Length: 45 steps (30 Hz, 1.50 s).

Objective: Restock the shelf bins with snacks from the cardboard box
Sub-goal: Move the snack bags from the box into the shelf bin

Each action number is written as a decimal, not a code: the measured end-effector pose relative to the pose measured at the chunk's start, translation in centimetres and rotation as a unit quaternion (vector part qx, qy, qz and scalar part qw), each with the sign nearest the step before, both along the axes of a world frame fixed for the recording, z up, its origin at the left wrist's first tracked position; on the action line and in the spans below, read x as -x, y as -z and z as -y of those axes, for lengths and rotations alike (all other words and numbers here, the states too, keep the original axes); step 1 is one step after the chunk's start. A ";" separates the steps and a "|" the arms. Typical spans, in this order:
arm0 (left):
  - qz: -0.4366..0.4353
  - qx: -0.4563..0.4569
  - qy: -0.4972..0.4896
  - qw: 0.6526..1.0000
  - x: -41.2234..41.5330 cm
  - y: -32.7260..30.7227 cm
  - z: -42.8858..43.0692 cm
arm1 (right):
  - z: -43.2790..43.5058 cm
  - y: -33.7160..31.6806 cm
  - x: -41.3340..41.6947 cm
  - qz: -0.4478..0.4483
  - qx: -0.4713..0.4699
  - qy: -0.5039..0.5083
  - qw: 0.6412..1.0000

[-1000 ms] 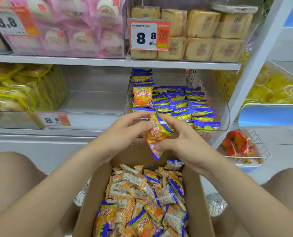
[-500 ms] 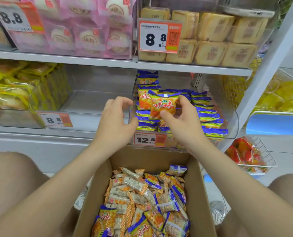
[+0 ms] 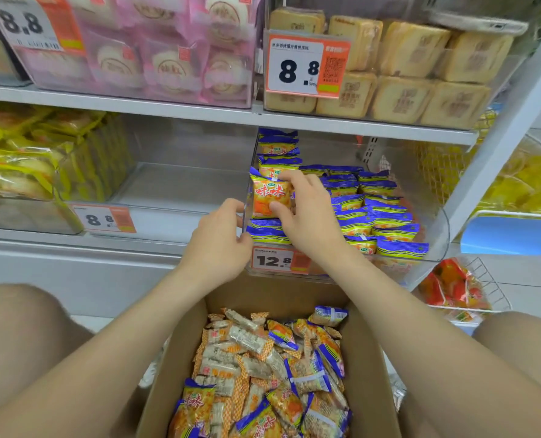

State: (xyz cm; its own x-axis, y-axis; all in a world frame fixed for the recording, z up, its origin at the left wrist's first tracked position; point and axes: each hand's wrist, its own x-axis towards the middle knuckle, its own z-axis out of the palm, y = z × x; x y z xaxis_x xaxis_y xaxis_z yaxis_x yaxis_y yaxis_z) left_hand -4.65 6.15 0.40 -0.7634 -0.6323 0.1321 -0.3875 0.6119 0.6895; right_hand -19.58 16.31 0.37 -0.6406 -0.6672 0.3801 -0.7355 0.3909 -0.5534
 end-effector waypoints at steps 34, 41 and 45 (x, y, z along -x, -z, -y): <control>0.593 0.079 0.413 0.687 -7.0 17.9 -3.8 | -8.8 6.5 -11.8 -0.120 -0.445 -0.343 0.818; 0.339 -0.101 0.222 0.909 -3.7 9.7 -2.6 | -9.0 4.0 -8.8 -0.020 -0.451 -0.199 0.870; 0.158 -0.208 0.129 0.956 -3.8 4.4 -3.0 | -9.5 1.9 -6.7 0.185 -0.357 -0.119 0.908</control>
